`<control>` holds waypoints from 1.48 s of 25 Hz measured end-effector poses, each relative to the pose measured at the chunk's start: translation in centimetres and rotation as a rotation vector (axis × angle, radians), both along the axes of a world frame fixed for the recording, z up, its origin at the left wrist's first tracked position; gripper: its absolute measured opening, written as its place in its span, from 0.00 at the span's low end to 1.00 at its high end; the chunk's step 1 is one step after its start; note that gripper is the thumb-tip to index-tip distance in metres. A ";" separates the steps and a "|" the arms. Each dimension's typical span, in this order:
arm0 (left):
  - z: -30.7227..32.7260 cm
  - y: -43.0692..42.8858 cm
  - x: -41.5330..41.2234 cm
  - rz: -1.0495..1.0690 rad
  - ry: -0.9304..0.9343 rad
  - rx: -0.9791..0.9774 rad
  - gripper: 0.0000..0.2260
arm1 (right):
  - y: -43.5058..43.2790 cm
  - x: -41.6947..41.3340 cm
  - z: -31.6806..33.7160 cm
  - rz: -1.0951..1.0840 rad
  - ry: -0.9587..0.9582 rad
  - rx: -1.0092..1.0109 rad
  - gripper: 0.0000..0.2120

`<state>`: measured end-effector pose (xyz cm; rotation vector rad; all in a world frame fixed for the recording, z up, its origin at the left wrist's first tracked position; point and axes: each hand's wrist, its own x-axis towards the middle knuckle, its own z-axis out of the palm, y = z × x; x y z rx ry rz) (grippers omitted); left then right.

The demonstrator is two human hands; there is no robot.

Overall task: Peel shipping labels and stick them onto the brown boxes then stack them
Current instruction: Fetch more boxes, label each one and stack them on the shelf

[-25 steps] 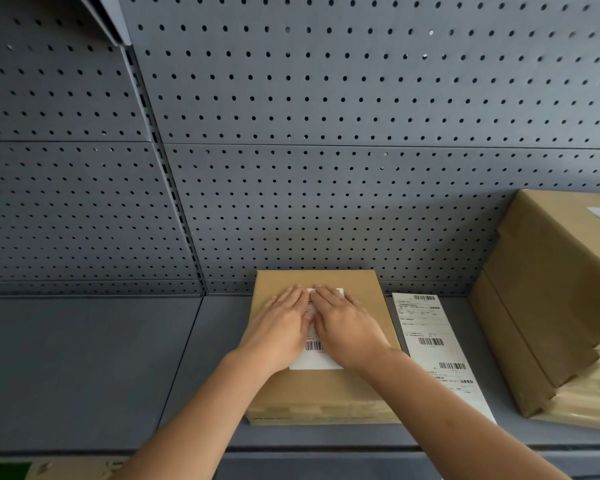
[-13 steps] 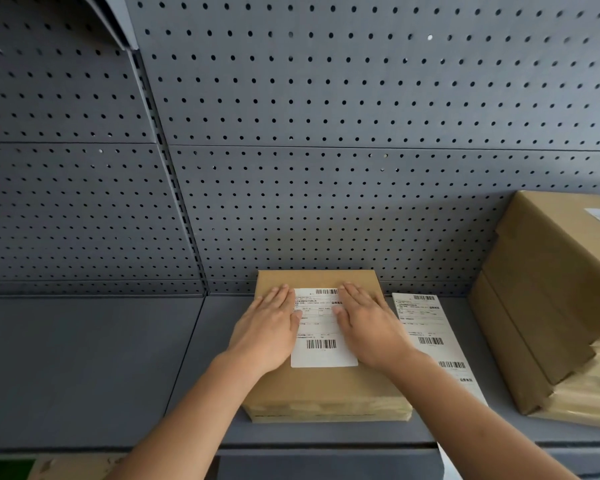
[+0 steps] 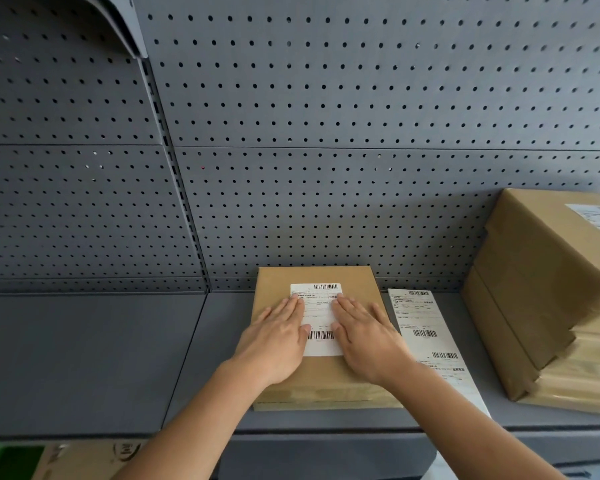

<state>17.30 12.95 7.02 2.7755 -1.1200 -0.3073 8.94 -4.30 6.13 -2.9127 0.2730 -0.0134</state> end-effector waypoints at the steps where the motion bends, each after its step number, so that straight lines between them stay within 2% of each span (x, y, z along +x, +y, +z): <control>1: 0.0 0.3 0.0 0.014 0.005 0.002 0.27 | -0.4 -0.2 0.0 -0.023 0.003 0.002 0.26; 6: 0.6 1.3 -0.6 0.050 0.001 -0.021 0.27 | 0.3 -1.0 0.6 -0.020 -0.047 0.033 0.27; 11: 1.4 2.3 -4.8 -0.081 -0.037 -0.057 0.26 | 3.8 -4.3 1.4 0.150 -0.106 0.044 0.26; 14: 0.7 2.7 -6.6 -0.108 -0.040 -0.010 0.27 | 4.8 -5.5 -0.2 0.176 -0.092 0.015 0.27; 19: 0.4 3.5 -6.5 -0.066 -0.018 0.052 0.30 | 3.4 -7.0 -1.9 0.084 -0.108 -0.093 0.34; 22: 0.4 4.9 -6.3 -0.019 -0.002 0.038 0.44 | 1.5 -8.0 -1.9 -0.002 -0.123 -0.058 0.38; 23: 0.2 5.5 -6.1 0.009 0.001 0.034 0.44 | 0.9 -8.3 -1.8 -0.035 -0.101 -0.037 0.39; 26: -0.3 6.7 -5.3 0.121 0.024 0.010 0.34 | -0.1 -8.9 -1.4 -0.106 -0.074 -0.006 0.37; 29: -0.6 7.5 -5.0 0.278 0.123 -0.082 0.31 | -0.3 -9.2 -1.4 -0.212 -0.116 0.205 0.30; 32: -1.1 7.9 -5.4 0.467 0.441 -0.369 0.31 | -0.4 -9.4 -0.8 -0.391 -0.135 0.667 0.26; 34: -1.1 7.8 -6.1 0.555 0.669 -0.622 0.23 | -0.2 -9.5 -0.4 -0.489 -0.119 0.954 0.18; 36: -1.4 7.7 -6.4 0.606 0.679 -0.734 0.10 | -0.1 -9.6 0.1 -0.526 -0.138 1.046 0.10; 37: -1.2 7.7 -6.5 0.605 0.650 -0.772 0.07 | -0.1 -9.6 0.2 -0.528 -0.164 1.049 0.10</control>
